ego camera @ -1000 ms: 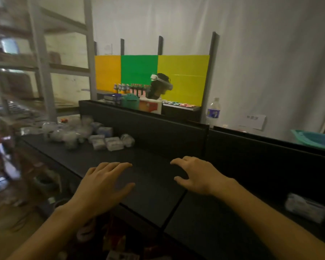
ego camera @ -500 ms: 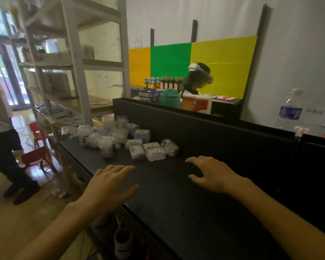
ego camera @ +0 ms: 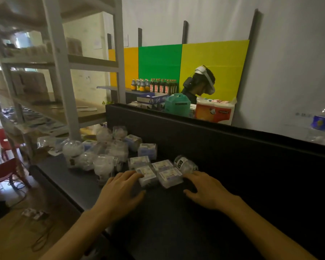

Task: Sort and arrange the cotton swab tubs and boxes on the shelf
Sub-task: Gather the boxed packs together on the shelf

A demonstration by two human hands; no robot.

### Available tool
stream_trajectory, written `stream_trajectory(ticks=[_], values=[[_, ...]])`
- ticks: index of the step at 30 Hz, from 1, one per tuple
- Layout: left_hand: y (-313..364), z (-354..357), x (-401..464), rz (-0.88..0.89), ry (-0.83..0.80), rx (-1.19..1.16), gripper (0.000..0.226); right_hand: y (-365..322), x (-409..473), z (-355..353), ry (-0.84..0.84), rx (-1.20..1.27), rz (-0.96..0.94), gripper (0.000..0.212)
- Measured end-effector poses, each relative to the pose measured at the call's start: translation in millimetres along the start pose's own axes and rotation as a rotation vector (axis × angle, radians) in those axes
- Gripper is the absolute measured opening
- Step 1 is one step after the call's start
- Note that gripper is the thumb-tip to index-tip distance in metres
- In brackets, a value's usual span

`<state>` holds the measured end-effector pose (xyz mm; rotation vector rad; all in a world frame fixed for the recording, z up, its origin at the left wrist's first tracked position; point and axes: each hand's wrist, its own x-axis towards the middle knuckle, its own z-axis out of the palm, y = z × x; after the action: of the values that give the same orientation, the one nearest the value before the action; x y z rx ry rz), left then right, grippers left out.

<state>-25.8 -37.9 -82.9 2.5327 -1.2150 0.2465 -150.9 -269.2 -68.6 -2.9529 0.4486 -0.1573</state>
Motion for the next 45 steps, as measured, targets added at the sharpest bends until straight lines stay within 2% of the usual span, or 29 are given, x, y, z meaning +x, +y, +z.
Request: stream_trajectory(ticks=[4,10,19,27,30,33,35,40,45], values=[[-18,26,19,0.111,0.066,-0.151,0.055,-21,6,25,0.063,0.028,0.131,0.059],[-29,47,26,0.162,0.11,-0.19,0.053,-51,-2,47,0.196,0.051,0.295,0.054],[-36,51,30,0.201,-0.026,-0.389,0.05,-85,-27,67,0.279,0.063,0.506,0.061],[-42,50,29,0.154,0.018,-0.499,0.058,-88,-32,66,0.377,0.123,0.477,0.054],[-45,51,33,0.057,0.022,-0.607,0.067,-85,-30,65,0.405,0.19,0.504,0.065],[-46,57,37,0.042,0.0,-0.539,0.076,-80,-27,67,0.33,0.148,0.534,0.071],[-44,58,37,0.059,-0.01,-0.511,0.073,-78,-27,69,0.292,0.124,0.555,0.066],[-44,54,37,0.111,-0.006,-0.604,0.043,-72,-30,70,0.447,0.227,0.486,0.048],[-42,51,36,0.158,-0.017,-0.633,0.04,-70,-33,70,0.518,0.301,0.468,0.046]])
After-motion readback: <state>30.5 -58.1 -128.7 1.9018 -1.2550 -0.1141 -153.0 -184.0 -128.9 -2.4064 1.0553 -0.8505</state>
